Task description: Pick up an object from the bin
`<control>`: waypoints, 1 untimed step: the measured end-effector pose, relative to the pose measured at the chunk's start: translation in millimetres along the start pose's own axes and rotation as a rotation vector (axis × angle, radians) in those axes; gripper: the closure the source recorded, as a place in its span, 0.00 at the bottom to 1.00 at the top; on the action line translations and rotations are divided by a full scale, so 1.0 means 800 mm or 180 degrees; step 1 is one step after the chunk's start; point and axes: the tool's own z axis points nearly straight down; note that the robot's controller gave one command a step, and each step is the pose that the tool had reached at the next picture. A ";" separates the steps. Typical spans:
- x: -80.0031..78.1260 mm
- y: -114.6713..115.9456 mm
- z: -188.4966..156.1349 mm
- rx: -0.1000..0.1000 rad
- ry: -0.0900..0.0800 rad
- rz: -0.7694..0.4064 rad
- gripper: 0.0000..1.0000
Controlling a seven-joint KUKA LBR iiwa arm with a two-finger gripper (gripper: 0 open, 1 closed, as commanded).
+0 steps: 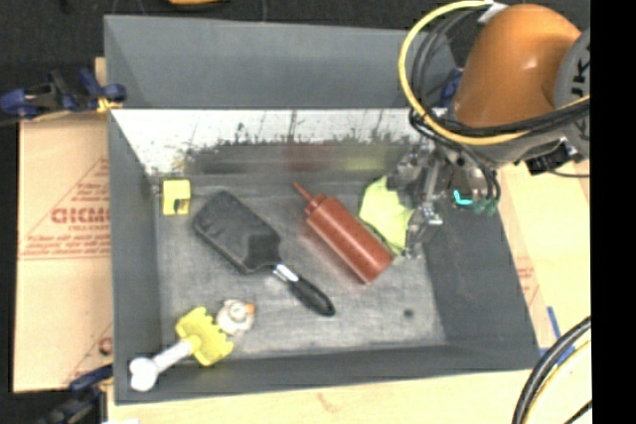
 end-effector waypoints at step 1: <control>-0.002 0.000 -0.006 0.0004 -0.0026 -0.0006 0.00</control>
Offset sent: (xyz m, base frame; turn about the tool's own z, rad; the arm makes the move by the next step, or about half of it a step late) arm 0.0189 -0.0696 -0.1563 0.1836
